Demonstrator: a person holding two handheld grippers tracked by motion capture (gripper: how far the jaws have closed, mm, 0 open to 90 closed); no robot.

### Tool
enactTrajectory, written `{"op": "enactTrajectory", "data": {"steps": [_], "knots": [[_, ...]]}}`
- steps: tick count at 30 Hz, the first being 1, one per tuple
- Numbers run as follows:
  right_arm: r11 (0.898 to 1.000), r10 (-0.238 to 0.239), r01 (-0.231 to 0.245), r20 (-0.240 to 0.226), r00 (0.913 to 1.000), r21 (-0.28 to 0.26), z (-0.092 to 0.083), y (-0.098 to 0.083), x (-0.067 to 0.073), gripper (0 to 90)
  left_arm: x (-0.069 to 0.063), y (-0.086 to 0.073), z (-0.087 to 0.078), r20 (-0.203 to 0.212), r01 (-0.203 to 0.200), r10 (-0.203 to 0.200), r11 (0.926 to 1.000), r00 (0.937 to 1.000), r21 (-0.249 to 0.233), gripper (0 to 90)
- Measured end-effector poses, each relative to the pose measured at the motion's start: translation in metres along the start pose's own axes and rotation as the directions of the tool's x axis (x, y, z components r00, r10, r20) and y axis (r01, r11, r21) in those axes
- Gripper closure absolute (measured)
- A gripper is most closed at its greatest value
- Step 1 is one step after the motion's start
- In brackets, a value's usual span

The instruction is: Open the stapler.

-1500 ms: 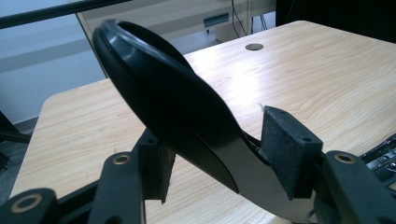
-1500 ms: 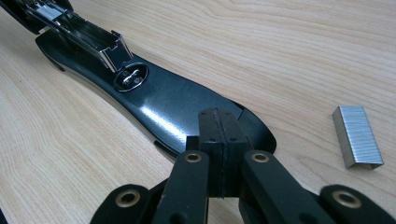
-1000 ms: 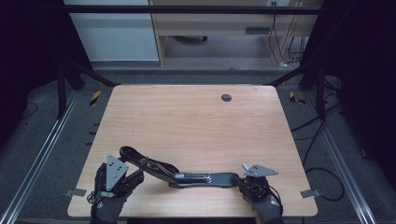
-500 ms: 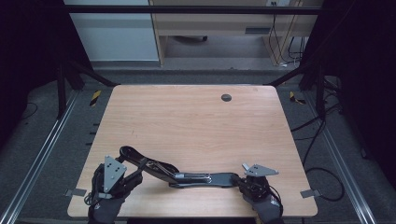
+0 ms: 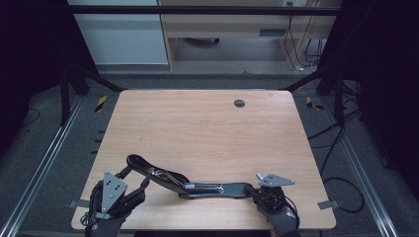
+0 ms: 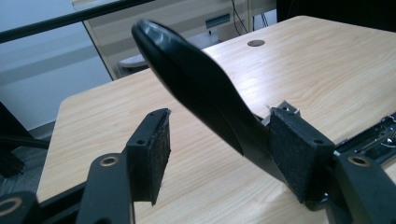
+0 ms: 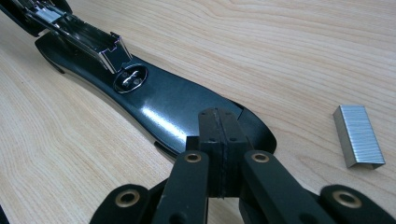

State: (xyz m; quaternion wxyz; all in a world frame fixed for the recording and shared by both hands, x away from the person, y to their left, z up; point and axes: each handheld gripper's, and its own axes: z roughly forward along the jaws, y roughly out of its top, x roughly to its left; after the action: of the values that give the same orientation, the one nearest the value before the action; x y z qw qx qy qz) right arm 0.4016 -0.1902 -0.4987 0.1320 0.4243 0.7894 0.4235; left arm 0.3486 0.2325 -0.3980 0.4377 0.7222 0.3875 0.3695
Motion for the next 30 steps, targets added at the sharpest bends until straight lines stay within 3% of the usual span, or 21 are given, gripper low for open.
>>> {"op": "enactTrajectory", "data": {"steps": [15, 22, 30], "knots": [[1.0, -0.004, 0.004, 0.002, 1.0, 0.007, -0.001, 0.0, 0.002, 88.5, 0.001, -0.021, 0.002, -0.004, -0.016, 0.017, 0.9969, 0.9999, 0.077, 39.3], [0.999, -0.04, 0.04, 0.007, 0.9992, 0.002, 0.0, 0.001, 0.004, 84.7, 0.005, -0.027, 0.005, -0.01, -0.013, 0.014, 0.9948, 0.9998, 0.101, 39.4], [0.995, -0.091, 0.094, 0.072, 0.9932, -0.034, -0.008, 0.004, 0.004, 73.0, 0.012, -0.034, 0.01, -0.019, 0.01, -0.007, 0.9915, 0.9998, 0.13, 39.4]]}}
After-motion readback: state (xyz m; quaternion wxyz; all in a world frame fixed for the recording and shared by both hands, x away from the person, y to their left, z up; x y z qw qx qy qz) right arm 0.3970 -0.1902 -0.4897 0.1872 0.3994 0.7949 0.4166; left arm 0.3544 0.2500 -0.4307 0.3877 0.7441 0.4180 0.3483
